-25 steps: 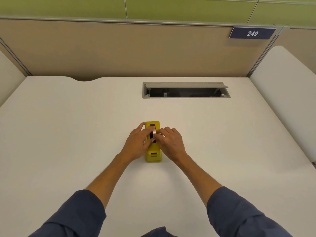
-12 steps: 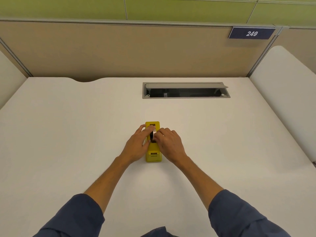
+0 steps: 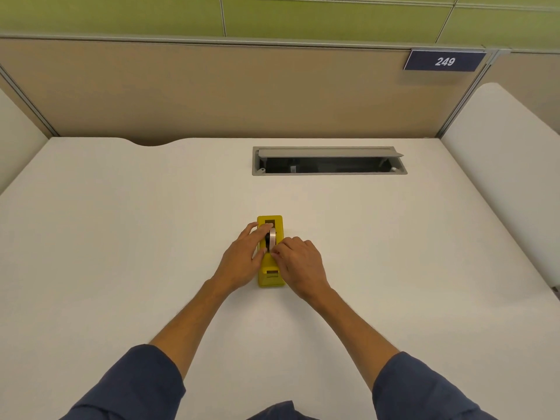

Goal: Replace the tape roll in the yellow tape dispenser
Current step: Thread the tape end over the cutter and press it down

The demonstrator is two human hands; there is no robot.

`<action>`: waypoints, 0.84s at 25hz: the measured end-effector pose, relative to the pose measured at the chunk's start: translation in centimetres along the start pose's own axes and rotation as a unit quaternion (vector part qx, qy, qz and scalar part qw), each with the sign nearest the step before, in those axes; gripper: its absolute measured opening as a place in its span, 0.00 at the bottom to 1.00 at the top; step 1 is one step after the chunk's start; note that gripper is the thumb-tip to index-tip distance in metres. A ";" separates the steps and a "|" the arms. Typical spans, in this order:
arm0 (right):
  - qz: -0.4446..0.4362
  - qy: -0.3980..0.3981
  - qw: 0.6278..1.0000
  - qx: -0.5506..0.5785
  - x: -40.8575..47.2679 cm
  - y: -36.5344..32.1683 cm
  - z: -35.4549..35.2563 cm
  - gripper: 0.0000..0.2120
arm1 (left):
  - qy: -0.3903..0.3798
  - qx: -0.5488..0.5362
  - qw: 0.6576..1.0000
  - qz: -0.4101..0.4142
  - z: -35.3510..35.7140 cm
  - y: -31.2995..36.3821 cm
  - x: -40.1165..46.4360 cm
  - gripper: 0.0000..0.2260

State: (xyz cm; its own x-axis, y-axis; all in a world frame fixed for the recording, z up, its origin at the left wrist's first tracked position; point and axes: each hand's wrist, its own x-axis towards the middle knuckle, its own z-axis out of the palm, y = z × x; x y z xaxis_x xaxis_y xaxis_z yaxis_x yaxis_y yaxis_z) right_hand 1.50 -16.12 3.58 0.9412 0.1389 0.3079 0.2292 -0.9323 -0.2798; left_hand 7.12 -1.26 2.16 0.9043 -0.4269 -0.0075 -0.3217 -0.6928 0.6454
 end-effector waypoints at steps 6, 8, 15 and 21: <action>0.013 0.039 0.999 -0.003 -1.0 -0.6 -0.5 0.03 | 0.016 -0.004 1.000 -0.005 0.6 0.0 -0.2 0.21; 0.007 0.046 0.999 -0.002 -1.3 -0.9 -0.5 0.05 | 0.018 -0.008 1.000 -0.002 0.6 -0.2 -0.2 0.21; -0.008 0.047 0.999 -0.011 -2.2 -1.2 -0.4 0.07 | 0.013 -0.004 1.000 -0.009 0.8 -0.3 -0.2 0.22; -0.019 0.060 0.998 -0.023 -3.1 -1.3 -0.4 0.08 | 0.005 -0.003 1.000 -0.019 0.8 -0.4 -0.1 0.23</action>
State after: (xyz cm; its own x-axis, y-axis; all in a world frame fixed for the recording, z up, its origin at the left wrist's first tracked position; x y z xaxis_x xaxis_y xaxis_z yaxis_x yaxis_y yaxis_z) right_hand -1.84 -15.43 3.32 0.8947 0.1353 0.4256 0.2496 -0.9418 -0.2252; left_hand 6.91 -1.37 1.25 0.9183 -0.3951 -0.0238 -0.2861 -0.7041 0.6499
